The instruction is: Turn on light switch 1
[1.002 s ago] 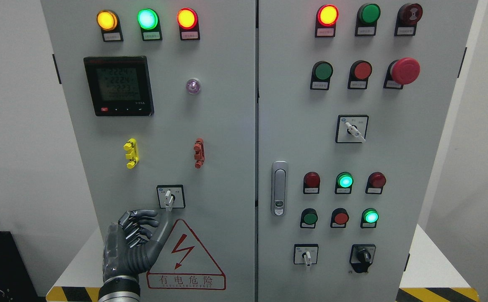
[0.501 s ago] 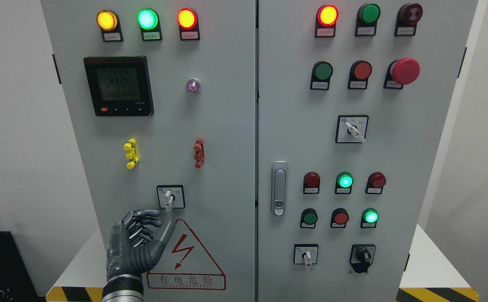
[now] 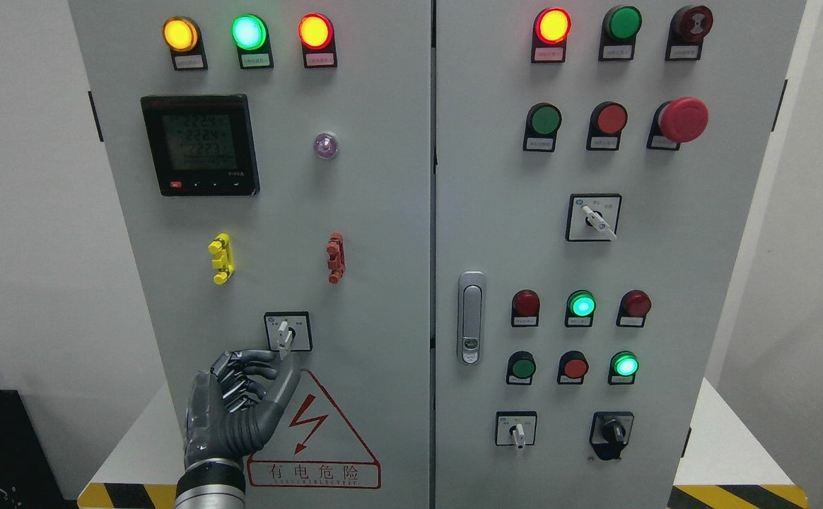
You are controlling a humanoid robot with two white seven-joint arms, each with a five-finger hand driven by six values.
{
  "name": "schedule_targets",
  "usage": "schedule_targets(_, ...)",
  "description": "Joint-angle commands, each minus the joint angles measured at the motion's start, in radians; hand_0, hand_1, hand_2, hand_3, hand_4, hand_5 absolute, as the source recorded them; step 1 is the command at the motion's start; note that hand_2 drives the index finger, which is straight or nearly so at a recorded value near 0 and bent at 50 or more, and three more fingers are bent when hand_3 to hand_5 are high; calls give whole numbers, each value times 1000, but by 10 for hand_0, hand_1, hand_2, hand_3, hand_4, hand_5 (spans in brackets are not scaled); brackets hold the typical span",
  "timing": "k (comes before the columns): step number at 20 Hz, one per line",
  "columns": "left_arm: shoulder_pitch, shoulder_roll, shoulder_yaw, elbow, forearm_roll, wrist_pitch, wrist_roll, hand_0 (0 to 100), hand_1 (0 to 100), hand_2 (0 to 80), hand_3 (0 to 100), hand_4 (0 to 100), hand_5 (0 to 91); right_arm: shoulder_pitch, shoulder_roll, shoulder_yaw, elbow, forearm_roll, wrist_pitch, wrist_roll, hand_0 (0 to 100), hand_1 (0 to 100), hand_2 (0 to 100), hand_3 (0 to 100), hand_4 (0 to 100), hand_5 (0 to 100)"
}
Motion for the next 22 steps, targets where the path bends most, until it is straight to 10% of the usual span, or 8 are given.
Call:
schedule_targets(1,-13,-2,-15,13,-2,-2,0,183,712,494,702,828,808,1,0,0,0,0,0,0,304,0,0,0,0,0)
schedule_targets(22,-33,-7,-18,15,2,34,0,187,686,504,711,835,808,1,0,0,0,0,0,0,304,0,0,0,0,0)
